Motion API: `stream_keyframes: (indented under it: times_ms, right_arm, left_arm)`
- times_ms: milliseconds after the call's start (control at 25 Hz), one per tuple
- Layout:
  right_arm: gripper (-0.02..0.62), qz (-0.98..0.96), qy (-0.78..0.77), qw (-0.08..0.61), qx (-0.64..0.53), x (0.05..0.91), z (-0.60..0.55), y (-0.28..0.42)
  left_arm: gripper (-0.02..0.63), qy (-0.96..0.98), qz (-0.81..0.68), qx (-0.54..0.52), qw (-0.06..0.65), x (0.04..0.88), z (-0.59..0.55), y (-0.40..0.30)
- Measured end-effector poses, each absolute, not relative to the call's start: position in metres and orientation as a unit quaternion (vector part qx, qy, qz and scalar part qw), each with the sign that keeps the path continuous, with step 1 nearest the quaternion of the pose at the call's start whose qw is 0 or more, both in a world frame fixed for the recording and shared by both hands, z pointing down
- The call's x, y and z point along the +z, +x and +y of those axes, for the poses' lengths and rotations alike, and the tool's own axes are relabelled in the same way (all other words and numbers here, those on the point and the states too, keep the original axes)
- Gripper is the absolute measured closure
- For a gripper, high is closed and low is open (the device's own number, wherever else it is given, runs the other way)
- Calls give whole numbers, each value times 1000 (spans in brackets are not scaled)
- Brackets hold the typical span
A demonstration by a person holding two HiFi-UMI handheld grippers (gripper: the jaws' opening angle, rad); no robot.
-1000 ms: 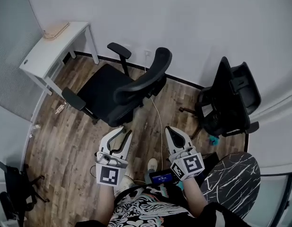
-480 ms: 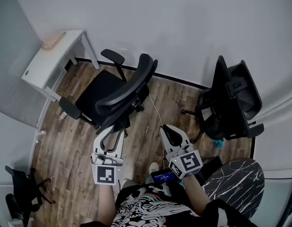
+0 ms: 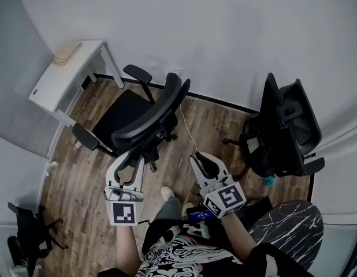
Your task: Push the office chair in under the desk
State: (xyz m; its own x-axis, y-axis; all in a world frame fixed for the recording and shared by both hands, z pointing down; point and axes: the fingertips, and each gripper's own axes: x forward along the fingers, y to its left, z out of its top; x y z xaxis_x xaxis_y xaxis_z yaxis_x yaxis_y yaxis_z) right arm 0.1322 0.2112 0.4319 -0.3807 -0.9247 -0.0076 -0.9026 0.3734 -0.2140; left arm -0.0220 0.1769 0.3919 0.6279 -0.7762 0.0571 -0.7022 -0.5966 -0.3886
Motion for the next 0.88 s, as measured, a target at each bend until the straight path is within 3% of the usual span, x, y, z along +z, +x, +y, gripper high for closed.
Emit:
stream_keyframes:
  times_ms: [440,720,880]
  right_arm:
    - [506,831,-547,41,-89,435,147,136]
    - [494,835,-543,-6,-89,455,100,139]
    - [479,844,-528,-43,-83,464,80,130]
  left_arm:
    - [448,-889,396,-97,209,376,122,-3]
    - [333,-914,331,-125,201,377,103,3]
    - [321,-932,252,-186,183,386,102,8]
